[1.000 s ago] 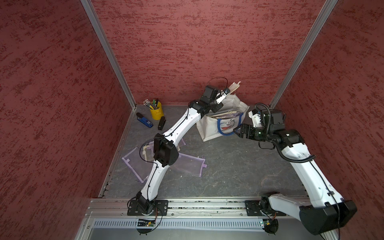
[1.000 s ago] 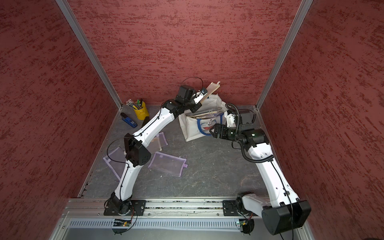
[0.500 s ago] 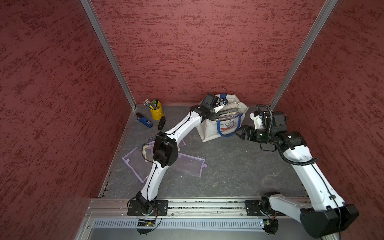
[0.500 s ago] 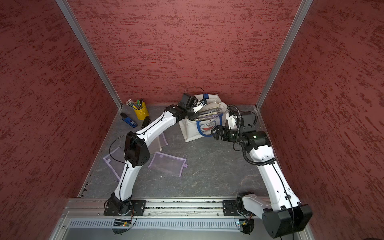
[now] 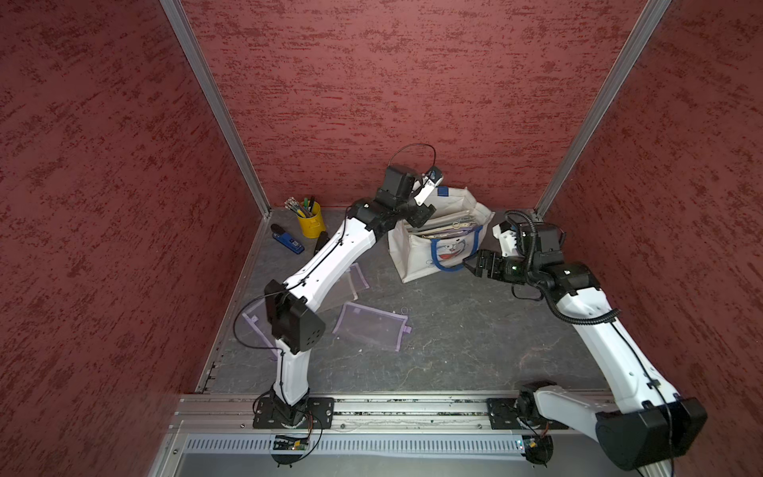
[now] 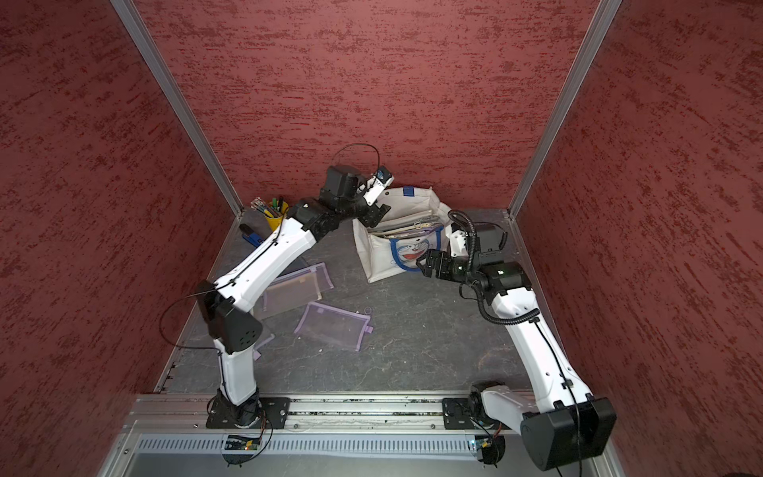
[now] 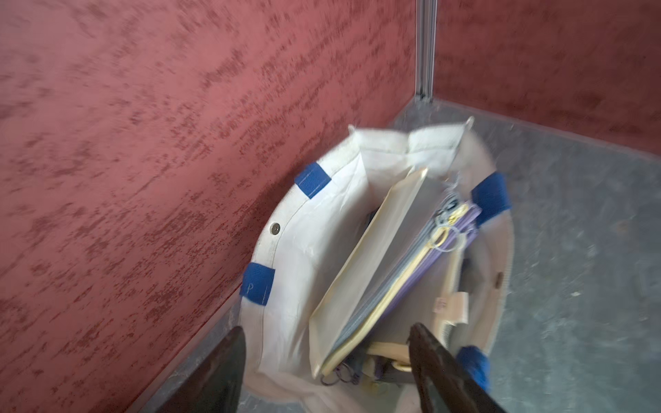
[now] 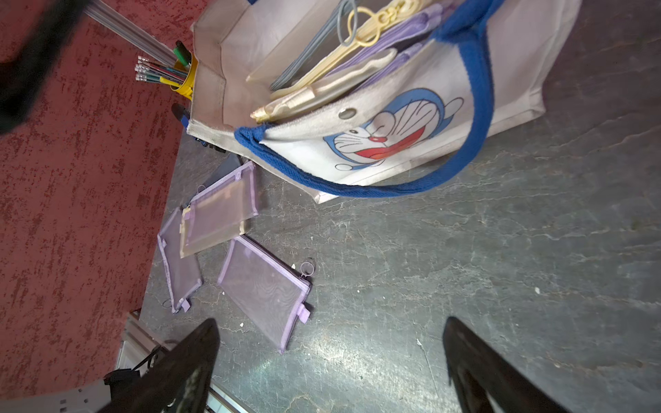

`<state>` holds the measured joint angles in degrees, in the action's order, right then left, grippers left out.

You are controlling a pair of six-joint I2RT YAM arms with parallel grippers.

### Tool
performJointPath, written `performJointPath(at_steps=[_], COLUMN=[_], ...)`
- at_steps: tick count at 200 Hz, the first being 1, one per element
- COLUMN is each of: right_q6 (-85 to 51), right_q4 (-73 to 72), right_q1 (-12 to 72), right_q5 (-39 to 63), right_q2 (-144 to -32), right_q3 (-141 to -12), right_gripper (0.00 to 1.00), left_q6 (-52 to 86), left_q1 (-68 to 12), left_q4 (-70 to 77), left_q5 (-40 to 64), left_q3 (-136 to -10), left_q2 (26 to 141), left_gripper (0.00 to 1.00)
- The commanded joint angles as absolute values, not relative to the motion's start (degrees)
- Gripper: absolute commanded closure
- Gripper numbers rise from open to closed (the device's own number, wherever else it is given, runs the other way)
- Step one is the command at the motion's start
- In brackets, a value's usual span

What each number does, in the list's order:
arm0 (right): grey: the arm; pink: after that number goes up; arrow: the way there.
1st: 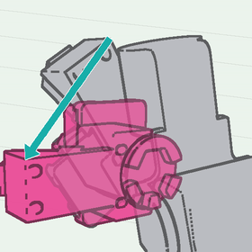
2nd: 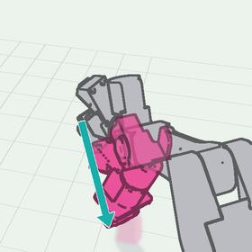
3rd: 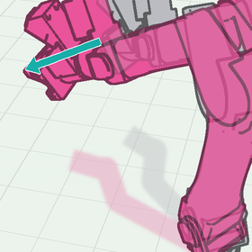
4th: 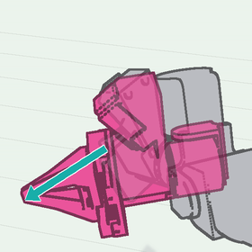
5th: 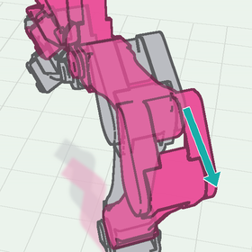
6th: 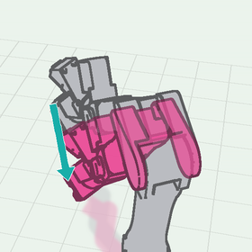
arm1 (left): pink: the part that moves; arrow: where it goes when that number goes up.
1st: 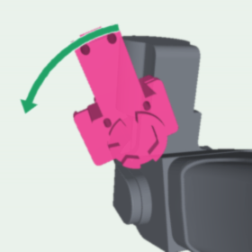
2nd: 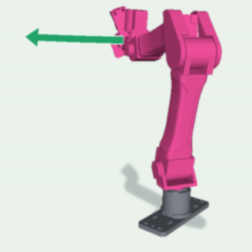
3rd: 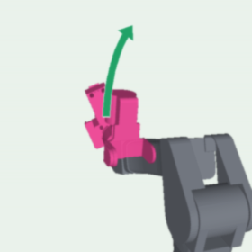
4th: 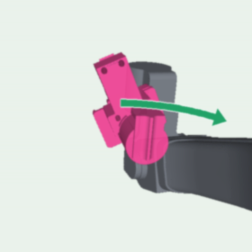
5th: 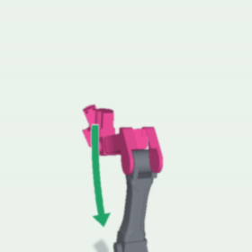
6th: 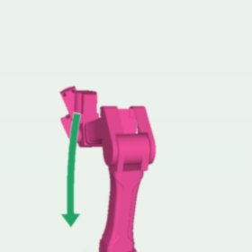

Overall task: Put the pencil pouch into the canvas bag
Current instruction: Place the pencil pouch in the canvas bag.

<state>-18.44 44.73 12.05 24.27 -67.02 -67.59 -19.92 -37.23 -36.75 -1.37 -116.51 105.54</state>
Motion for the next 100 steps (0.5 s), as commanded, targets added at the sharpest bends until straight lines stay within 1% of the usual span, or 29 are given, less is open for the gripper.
performJointPath(at_steps=[1, 12, 25, 43, 55, 75, 100], right_q6=[-18.7, -19.0, -19.2, -18.7, -18.4, -18.0, -15.0], right_q4=[39.3, 37.2, 34.6, 31.6, 29.8, 25.5, 22.9], right_q1=[16.2, 19.6, 23.8, 29.1, 32.1, 36.1, 40.6], right_q5=[28.5, 28.5, 28.7, 29.1, 29.6, 30.9, 30.7], right_q2=[-70.0, -72.3, -75.5, -80.1, -82.7, -86.7, -92.8], right_q3=[-66.8, -66.5, -66.2, -65.8, -65.3, -63.5, -63.9], right_gripper=[0.02, 0.02, 0.02, 0.02, 0.03, 0.04, 0.06], left_q6=[-6.8, -0.2, 8.6, 20.9, 26.8, 35.3, 46.1], left_q1=[-37.3, -36.8, -35.6, -33.7, -33.0, -32.9, -32.6], left_q4=[-36.3, -36.7, -36.2, -33.9, -33.3, -35.5, -34.5], left_q5=[0.0, 1.6, 3.6, 6.7, 6.8, 6.2, 7.8], left_q3=[-104.5, -96.4, -85.8, -70.4, -61.7, -52.4, -42.4], left_q2=[94.7, 87.9, 79.3, 66.8, 59.3, 50.5, 43.7], left_gripper=[0.14, 0.07, 0.03, 0.03, 0.03, 0.02, 0.02])
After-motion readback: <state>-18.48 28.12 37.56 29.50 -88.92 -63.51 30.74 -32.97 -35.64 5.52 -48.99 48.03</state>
